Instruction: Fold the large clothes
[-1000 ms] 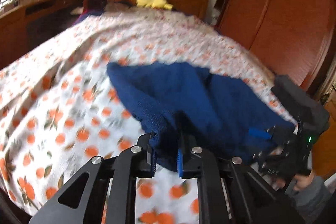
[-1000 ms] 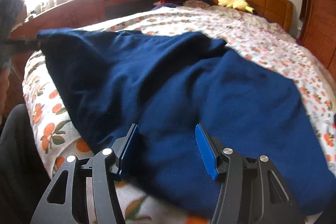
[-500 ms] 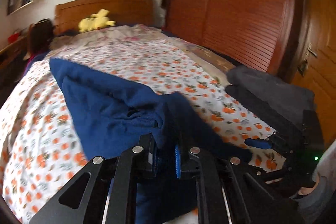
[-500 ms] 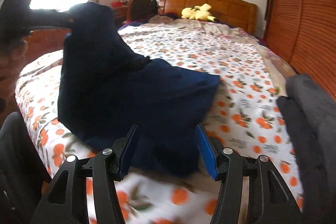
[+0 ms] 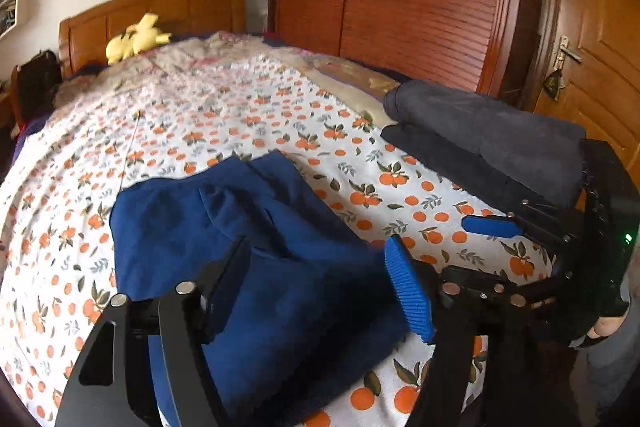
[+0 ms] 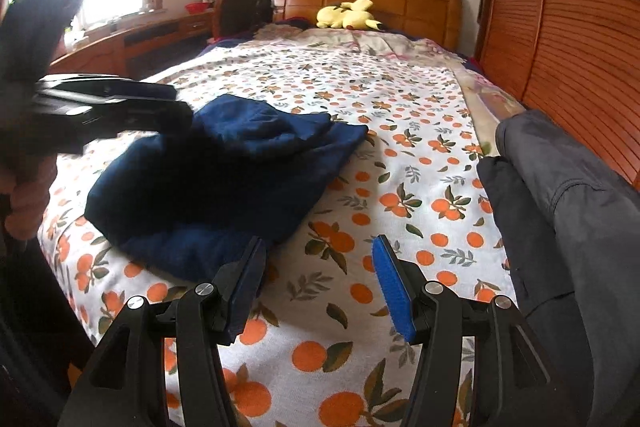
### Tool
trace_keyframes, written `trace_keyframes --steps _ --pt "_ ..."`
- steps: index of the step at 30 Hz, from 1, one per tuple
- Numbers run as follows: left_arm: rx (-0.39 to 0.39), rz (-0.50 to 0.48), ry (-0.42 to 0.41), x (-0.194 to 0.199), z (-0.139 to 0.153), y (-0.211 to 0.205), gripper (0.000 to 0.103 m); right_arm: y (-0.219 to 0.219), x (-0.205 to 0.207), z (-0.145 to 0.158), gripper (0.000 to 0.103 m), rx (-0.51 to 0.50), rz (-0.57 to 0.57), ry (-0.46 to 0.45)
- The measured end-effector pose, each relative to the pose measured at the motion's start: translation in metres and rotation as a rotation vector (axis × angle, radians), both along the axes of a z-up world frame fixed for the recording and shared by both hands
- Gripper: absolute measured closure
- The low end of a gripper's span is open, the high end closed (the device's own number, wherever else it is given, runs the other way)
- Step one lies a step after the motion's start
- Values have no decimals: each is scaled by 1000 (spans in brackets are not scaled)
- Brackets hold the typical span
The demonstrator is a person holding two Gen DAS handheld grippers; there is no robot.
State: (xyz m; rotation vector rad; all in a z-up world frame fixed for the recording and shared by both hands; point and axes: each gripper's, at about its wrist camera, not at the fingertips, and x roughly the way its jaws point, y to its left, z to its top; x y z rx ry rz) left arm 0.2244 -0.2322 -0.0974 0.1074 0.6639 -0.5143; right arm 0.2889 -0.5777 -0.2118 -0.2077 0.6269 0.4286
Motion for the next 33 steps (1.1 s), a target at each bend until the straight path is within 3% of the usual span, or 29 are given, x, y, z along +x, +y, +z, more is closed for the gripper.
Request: trace_keyframes --steps 6,10,16,19,25,27,33 --pt "-40 12 -19 -4 7 42 24 11 -1 10 50 9 -33 -10" --pt "-18 46 -59 -5 10 71 16 22 -3 20 50 34 -45 -17" --pt "-33 110 -89 -5 7 125 3 57 5 34 50 54 -25 -17" --pt "-48 141 -89 -4 1 148 3 75 10 35 50 62 -13 -6" --pt "-47 158 -80 -3 -15 176 3 106 24 17 47 65 -4 62" --pt "-62 164 -77 -4 -21 183 3 110 27 9 39 56 -20 75" --pt "-49 161 -71 -7 -39 199 3 109 31 -13 39 57 -60 125"
